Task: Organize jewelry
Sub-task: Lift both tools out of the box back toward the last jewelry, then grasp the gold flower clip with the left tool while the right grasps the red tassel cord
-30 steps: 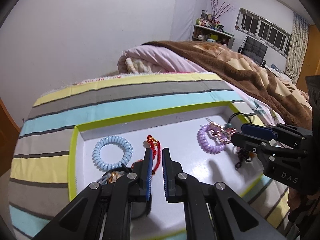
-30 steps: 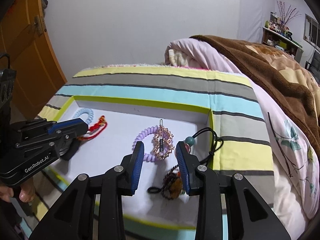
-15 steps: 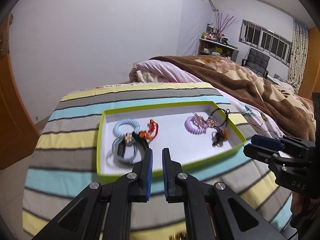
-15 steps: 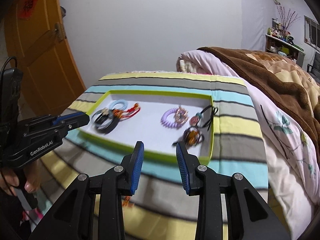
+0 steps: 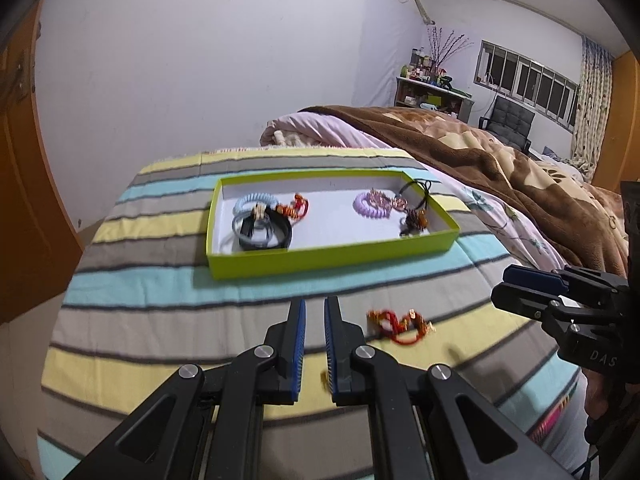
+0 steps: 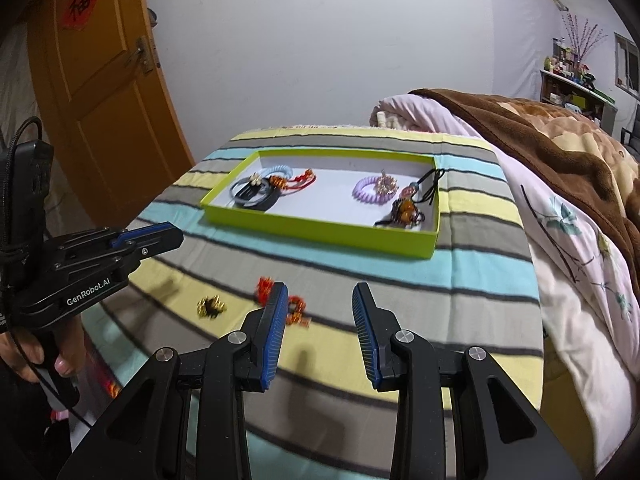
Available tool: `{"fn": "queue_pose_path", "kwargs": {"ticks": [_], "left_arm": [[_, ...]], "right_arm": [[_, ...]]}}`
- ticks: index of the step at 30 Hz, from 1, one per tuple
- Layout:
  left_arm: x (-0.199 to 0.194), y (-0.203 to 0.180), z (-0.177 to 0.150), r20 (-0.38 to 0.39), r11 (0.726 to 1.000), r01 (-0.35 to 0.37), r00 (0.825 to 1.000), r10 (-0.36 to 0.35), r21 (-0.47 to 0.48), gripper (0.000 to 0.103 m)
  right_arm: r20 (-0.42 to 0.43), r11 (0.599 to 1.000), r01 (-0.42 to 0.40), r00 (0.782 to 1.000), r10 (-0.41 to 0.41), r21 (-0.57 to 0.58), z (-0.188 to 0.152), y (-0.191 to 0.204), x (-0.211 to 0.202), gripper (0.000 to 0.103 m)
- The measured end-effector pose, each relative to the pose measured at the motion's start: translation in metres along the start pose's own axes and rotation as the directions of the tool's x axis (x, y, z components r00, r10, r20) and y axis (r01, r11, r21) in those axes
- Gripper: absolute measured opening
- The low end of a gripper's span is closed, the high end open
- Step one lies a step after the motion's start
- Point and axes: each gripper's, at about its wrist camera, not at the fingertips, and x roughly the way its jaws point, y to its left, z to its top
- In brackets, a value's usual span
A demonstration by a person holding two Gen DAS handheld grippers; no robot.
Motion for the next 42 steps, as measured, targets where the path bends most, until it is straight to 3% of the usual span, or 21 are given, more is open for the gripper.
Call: {"fn": "queue_pose_path", "kwargs": {"ticks": [6,8,10,21,25,31,36,39,42], "left_arm": [[-0.007,0.009,-0.019,-0.014,1.000,0.014,1.000,-0.014,-0.015,0.009],[-0.006,0.011,-0.023,-0.020,0.999,0.026,0.999,-0.026,-0.020,0.021],[-0.004,0.011,-0.027,-0.026,0.999,0.044,0.999,-0.044,-0.021,0.027],[0.021,-0.002,-0.038,-0.105,0.993,0.108,0.989,-0.104,0.036,0.028],[0.028,-0.006,-0.039,-0.121,0.991,0.127,0.985,-0.120,0.049,0.032],[0.043,-0.013,-0.039,-0.158,0.993,0.080,0.985,-0.066,0.083,0.033],[0.046,-0.019,-0.040,-0.145,0.991,0.043,0.989,-0.024,0.130,0.032],[0.045,-0.016,-0.042,-0.129,0.992,0.016,0.992,0.000,0.125,0.021],[0.044,-0.008,-0.041,-0.126,0.996,0.016,0.992,-0.005,0.090,0.020]], "right_arm": [[-0.014,1.000,-0.016,1.000,0.016,-0.020,-0.011,0.006,0.001,0.035],[-0.022,0.999,-0.021,1.000,0.021,-0.024,-0.013,0.008,0.003,0.036],[-0.034,0.999,-0.026,0.999,0.025,-0.029,-0.014,0.009,0.007,0.040],[-0.067,0.999,-0.030,0.997,0.028,-0.038,-0.017,0.012,0.023,0.040],[-0.070,0.999,-0.034,0.997,0.031,-0.040,-0.017,0.012,0.025,0.040],[-0.076,0.998,-0.042,0.996,0.038,-0.045,-0.016,0.014,0.030,0.040],[-0.081,0.997,-0.047,0.996,0.043,-0.059,-0.014,0.016,0.036,0.040],[-0.091,0.996,-0.051,0.995,0.044,-0.072,-0.012,0.017,0.042,0.040],[-0.103,0.995,-0.053,0.994,0.044,-0.089,-0.009,0.020,0.050,0.040]]}}
